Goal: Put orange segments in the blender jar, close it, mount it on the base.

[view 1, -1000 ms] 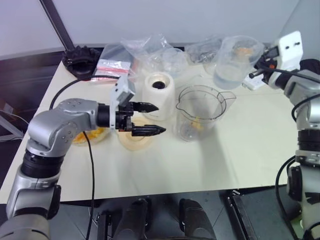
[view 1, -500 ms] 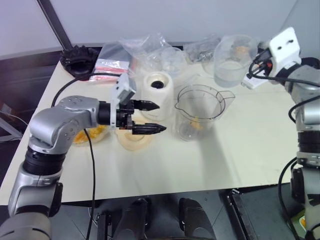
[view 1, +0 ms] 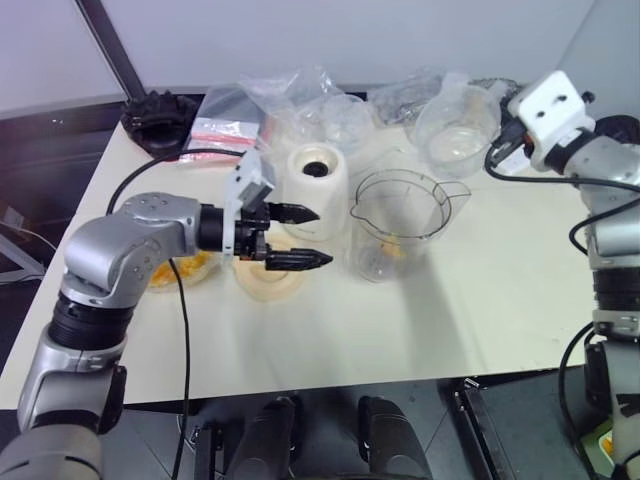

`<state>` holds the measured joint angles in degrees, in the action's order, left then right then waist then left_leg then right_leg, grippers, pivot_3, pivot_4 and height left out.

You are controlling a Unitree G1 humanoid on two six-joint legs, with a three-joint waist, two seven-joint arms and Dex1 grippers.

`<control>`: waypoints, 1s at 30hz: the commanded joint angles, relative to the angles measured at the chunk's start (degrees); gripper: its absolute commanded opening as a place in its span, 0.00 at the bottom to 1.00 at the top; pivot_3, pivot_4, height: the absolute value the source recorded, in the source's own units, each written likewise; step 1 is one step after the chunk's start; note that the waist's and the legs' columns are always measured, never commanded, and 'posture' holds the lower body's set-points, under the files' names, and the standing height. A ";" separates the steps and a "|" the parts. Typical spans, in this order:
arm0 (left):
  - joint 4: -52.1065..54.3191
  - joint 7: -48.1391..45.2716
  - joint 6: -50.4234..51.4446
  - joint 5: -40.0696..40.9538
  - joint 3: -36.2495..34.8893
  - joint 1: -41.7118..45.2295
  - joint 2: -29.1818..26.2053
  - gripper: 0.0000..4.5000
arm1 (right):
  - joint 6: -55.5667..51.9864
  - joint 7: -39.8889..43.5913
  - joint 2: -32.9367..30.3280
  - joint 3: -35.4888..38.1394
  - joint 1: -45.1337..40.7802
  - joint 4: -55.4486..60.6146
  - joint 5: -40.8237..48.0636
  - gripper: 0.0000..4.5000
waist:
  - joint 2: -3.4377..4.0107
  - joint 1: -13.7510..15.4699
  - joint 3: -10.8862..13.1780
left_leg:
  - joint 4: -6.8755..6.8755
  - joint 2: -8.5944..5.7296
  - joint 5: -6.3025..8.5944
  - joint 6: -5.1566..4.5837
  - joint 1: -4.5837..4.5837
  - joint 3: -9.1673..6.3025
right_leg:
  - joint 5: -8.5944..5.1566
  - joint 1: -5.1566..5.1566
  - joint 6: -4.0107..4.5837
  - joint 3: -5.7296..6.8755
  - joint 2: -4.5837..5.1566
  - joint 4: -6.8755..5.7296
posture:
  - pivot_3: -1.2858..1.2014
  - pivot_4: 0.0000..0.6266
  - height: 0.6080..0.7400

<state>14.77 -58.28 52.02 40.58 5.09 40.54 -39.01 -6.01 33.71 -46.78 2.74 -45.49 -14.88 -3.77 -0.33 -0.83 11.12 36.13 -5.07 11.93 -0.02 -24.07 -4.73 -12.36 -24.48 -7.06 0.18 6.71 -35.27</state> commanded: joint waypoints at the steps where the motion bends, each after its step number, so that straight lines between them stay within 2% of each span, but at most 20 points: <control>1: 0.88 -0.11 -1.01 0.11 -0.94 0.94 0.13 1.00 | 3.06 -0.33 -2.15 1.29 -0.64 2.98 -1.01 0.01 | 0.00 0.01 0.00 | 0.00 0.00 0.00 0.00 0.00 0.00 | 0.00 0.00 0.00 0.00 0.00 -0.01 | 0.52 0.24 1.00; 30: 0.60 -0.76 -1.15 -0.90 -0.71 1.14 0.72 1.00 | 17.39 -5.03 -3.70 -0.91 -0.94 2.88 -12.47 0.01 | 0.00 0.01 0.00 | 0.04 0.00 -0.03 0.05 0.02 -0.01 | 0.00 0.00 0.00 0.00 -0.01 -0.10 | 0.52 0.24 1.00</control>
<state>14.65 -58.61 51.93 39.39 5.22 40.56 -38.22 9.73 30.51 -48.75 0.48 -43.95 -13.16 -15.63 -0.33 -0.83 11.12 36.17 -5.07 11.90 0.03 -24.05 -4.73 -12.36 -24.48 -7.06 0.18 6.70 -35.38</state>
